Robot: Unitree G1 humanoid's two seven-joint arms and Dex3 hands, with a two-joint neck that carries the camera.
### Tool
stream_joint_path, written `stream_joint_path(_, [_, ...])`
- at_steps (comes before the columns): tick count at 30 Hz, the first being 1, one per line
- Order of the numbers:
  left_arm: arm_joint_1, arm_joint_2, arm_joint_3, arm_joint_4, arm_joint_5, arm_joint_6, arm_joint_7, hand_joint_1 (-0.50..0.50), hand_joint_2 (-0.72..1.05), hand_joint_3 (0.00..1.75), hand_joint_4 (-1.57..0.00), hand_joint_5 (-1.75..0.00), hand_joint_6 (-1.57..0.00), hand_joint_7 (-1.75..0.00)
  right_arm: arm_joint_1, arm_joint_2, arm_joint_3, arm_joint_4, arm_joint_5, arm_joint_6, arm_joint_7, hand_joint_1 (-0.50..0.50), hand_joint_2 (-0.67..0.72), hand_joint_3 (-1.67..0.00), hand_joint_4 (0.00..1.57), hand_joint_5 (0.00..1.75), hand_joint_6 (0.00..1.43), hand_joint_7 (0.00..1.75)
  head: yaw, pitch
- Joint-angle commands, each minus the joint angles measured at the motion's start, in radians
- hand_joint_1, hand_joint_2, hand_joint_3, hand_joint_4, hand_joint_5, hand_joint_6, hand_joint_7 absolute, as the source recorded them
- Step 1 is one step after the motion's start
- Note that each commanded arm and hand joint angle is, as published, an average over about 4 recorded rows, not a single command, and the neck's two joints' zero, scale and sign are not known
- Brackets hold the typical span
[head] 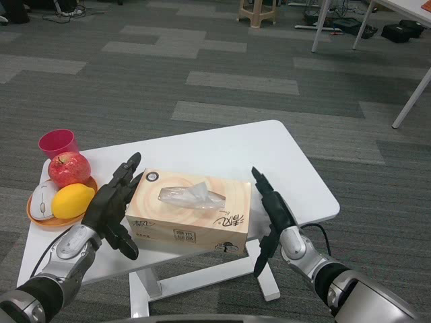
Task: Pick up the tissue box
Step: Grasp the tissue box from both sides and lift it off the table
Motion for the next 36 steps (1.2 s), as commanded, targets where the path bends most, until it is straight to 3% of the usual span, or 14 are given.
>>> stream_joint_path(1, [0.002,0.000,-0.004,0.004,-0.003,0.003,-0.003,0.50,-0.55,0.00,0.00,-0.26,0.00,0.00,-0.021,0.004,0.053,-0.004,0.004,0.000,0.000,-0.42,0.72,0.00,0.00,0.00,0.00,0.00,-0.003,-0.002])
stream_joint_path(10, [-0.003,0.000,-0.016,0.004,-0.003,0.003,-0.003,0.50,-0.55,0.00,0.00,-0.26,0.00,0.00,-0.070,0.060,0.110,0.053,0.006,0.010,-0.040,-0.42,0.72,0.00,0.00,0.00,0.00,0.00,-0.016,0.000])
stream_joint_path(18, [-0.009,0.000,-0.026,0.004,-0.003,0.003,-0.002,0.50,-0.55,0.00,0.00,-0.21,0.00,0.00,-0.116,0.099,0.138,0.129,0.006,0.021,-0.127,-0.42,0.72,0.00,0.00,0.00,0.00,0.00,-0.019,0.012])
stream_joint_path(36, [-0.018,-0.008,-0.034,0.007,-0.005,0.004,0.000,0.50,-0.55,0.00,0.00,-0.21,0.00,0.00,-0.158,0.099,0.112,0.126,0.011,0.027,-0.212,-0.42,0.72,0.00,0.00,0.00,0.00,0.00,-0.027,0.012])
